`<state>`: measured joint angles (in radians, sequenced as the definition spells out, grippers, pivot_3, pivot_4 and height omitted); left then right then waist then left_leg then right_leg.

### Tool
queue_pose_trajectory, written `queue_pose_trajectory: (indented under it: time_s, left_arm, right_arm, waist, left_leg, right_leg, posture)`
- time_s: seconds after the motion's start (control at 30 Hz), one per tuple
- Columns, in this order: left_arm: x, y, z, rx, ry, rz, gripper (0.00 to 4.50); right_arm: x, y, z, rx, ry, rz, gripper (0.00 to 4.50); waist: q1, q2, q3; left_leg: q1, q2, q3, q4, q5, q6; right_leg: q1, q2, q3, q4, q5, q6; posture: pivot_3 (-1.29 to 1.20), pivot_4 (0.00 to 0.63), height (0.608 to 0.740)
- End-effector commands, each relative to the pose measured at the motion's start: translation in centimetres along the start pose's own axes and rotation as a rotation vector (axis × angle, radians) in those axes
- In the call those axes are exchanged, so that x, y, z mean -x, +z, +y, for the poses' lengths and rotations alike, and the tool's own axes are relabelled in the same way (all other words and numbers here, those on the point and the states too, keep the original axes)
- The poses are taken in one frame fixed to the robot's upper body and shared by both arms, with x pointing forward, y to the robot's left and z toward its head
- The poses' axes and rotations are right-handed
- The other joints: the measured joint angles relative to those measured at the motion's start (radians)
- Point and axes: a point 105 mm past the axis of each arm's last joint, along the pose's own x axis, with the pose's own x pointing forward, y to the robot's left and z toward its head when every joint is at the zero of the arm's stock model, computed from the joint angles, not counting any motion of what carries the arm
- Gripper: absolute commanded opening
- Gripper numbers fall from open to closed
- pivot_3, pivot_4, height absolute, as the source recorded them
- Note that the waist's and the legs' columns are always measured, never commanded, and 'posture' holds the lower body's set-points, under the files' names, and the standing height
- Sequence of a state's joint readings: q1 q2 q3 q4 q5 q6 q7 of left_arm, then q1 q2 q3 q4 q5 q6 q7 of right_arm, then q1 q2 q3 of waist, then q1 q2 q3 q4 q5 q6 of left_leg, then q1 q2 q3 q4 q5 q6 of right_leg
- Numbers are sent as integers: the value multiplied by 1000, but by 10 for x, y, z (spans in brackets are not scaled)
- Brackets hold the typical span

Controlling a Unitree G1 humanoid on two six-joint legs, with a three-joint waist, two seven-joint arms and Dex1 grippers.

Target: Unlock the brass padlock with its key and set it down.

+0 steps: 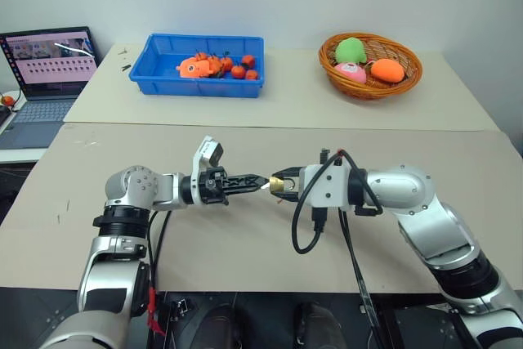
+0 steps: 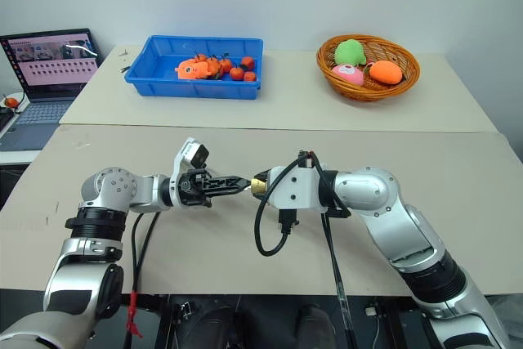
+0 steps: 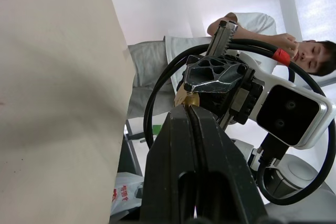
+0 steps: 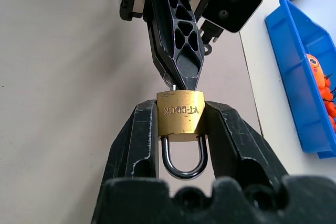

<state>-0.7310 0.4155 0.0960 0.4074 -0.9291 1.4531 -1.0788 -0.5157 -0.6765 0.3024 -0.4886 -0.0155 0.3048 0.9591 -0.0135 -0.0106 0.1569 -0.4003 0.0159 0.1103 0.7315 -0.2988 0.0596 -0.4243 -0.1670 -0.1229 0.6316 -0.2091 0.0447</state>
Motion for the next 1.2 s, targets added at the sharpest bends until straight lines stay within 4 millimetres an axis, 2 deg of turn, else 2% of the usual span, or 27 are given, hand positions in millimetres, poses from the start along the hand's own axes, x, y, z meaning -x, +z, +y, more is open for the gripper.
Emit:
queue_pose_trajectory:
  time_s: [0.03, 0.13, 0.33, 0.37, 0.47, 0.5, 0.6, 0.7, 1.0, 1.1, 1.2]
  left_arm:
    - [-4, 1, -14, -44, -74, 16, 32]
    - [-3, -1, -14, -47, -73, 27, 725]
    - [-2, -2, -9, -55, -41, 35, 3009]
    - [-2, -2, -9, -55, -42, 33, 3244]
    - [0, 1, -9, -47, -44, 23, 4320]
    - [1, 2, -8, -51, -41, 18, 4415]
    - [3, 5, -5, -55, -24, -1, 4415]
    - [5, 8, -2, -61, -17, -12, 3711]
    - [3, 6, -2, -81, -14, 10, 3711]
    - [4, 6, -2, -77, -11, 10, 2991]
    - [4, 6, -3, -68, -20, 5, 1914]
  right_arm:
    - [3, 3, -8, 29, -34, -1, 910]
    - [3, 3, -8, 29, -34, -1, 910]
    - [2, 3, -9, 31, -35, -2, 910]
    - [2, 3, -9, 31, -35, -2, 910]
    - [2, 3, -9, 31, -35, -2, 910]
    - [2, 3, -9, 31, -36, -2, 910]
    - [2, 3, -9, 31, -35, -1, 910]
    - [2, 2, -9, 31, -36, 0, 910]
    - [3, 2, -9, 33, -37, 5, 910]
    - [3, 2, -9, 35, -37, 5, 910]
    - [3, 1, -10, 35, -38, 6, 910]
  waist:
    - [0, 0, 0]
    - [0, 0, 0]
    - [0, 0, 0]
    - [0, 0, 0]
    - [0, 0, 0]
    - [0, 0, 0]
    - [0, 0, 0]
    - [0, 0, 0]
    - [0, 0, 0]
    - [0, 0, 0]
    - [0, 0, 0]
  left_leg:
    - [0, 0, 0, 0, 0, 0]
    - [0, 0, 0, 0, 0, 0]
    - [0, 0, 0, 0, 0, 0]
    - [0, 0, 0, 0, 0, 0]
    - [0, 0, 0, 0, 0, 0]
    - [0, 0, 0, 0, 0, 0]
    - [0, 0, 0, 0, 0, 0]
    - [0, 0, 0, 0, 0, 0]
    - [0, 0, 0, 0, 0, 0]
    - [0, 0, 0, 0, 0, 0]
    - [0, 0, 0, 0, 0, 0]
  right_leg:
    - [0, 0, 0, 0, 0, 0]
    - [0, 0, 0, 0, 0, 0]
    - [0, 0, 0, 0, 0, 0]
    - [0, 0, 0, 0, 0, 0]
    - [0, 0, 0, 0, 0, 0]
    - [0, 0, 0, 0, 0, 0]
    - [0, 0, 0, 0, 0, 0]
    - [0, 0, 0, 0, 0, 0]
    - [0, 0, 0, 0, 0, 0]
    - [0, 0, 0, 0, 0, 0]
    - [0, 0, 0, 0, 0, 0]
  posture:
    - [0, 150, 692]
    - [0, 150, 692]
    - [0, 150, 692]
    - [0, 150, 692]
    - [0, 150, 692]
    - [0, 150, 692]
    - [0, 150, 692]
    - [0, 150, 692]
    - [0, 150, 692]
    - [0, 150, 692]
    - [0, 150, 692]
